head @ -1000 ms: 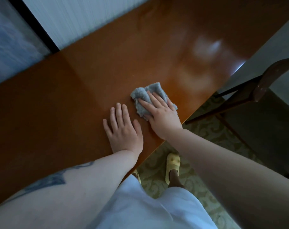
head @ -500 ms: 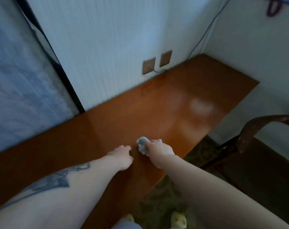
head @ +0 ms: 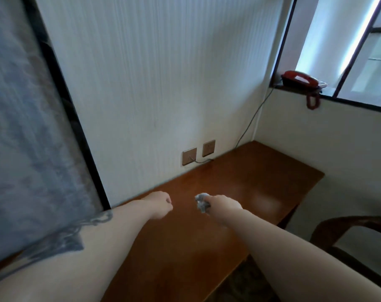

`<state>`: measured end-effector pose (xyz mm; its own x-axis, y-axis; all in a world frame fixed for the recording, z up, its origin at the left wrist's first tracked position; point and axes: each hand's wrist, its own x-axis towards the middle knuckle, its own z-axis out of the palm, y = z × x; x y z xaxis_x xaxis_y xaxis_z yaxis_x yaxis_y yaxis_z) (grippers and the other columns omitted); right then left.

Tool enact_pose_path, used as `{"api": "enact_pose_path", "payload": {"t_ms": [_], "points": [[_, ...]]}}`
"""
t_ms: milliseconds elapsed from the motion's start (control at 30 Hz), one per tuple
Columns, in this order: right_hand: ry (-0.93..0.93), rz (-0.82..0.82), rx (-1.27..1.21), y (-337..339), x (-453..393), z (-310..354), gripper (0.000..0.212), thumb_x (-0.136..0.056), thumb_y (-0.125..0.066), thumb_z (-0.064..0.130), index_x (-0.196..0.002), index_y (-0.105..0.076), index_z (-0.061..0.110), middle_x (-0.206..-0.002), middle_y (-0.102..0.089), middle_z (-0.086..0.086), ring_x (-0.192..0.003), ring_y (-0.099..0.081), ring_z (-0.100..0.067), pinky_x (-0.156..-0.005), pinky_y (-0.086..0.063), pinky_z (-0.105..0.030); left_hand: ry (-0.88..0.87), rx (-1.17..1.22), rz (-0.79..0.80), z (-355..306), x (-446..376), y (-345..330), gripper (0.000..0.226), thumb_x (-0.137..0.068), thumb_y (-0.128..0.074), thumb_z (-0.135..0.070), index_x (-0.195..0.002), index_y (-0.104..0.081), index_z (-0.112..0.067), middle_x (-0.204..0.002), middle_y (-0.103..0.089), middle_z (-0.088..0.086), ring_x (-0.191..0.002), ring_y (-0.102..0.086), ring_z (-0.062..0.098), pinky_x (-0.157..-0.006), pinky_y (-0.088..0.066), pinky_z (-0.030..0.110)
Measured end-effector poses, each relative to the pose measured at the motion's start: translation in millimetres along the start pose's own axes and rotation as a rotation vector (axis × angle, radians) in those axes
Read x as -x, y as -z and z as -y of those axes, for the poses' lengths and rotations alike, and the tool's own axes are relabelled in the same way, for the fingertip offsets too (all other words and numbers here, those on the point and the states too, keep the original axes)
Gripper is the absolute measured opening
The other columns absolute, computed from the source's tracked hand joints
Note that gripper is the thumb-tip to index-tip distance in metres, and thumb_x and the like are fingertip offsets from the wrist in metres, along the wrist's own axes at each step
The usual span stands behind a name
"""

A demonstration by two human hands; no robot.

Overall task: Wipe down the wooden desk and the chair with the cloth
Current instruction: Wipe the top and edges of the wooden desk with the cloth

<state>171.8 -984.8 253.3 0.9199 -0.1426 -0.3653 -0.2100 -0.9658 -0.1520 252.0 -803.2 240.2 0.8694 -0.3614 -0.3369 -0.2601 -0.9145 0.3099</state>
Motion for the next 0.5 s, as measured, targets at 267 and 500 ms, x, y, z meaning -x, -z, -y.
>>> {"api": "enact_pose_path", "payload": {"t_ms": [267, 500], "points": [[-0.043, -0.1, -0.076, 30, 10, -37, 0.043, -0.097, -0.046, 0.013, -0.135, -0.046, 0.033, -0.091, -0.052, 0.011, -0.084, -0.052, -0.014, -0.051, -0.03, -0.024, -0.012, 0.048, -0.106, -52, -6, 10, 0.024, -0.095, -0.05, -0.03, -0.114, -0.063, -0.021, -0.122, -0.059, 0.003, -0.11, -0.057, 0.021, -0.094, -0.045, 0.029], [-0.124, -0.026, -0.17, 49, 18, -81, 0.046, -0.096, -0.049, 0.01, -0.139, -0.046, 0.028, -0.117, -0.058, 0.002, -0.1, -0.056, -0.018, -0.059, -0.033, -0.024, -0.032, 0.009, -0.111, -103, -8, 1, 0.023, -0.094, -0.047, -0.032, -0.11, -0.062, -0.025, -0.119, -0.06, 0.0, -0.107, -0.057, 0.02, -0.093, -0.047, 0.031]]}}
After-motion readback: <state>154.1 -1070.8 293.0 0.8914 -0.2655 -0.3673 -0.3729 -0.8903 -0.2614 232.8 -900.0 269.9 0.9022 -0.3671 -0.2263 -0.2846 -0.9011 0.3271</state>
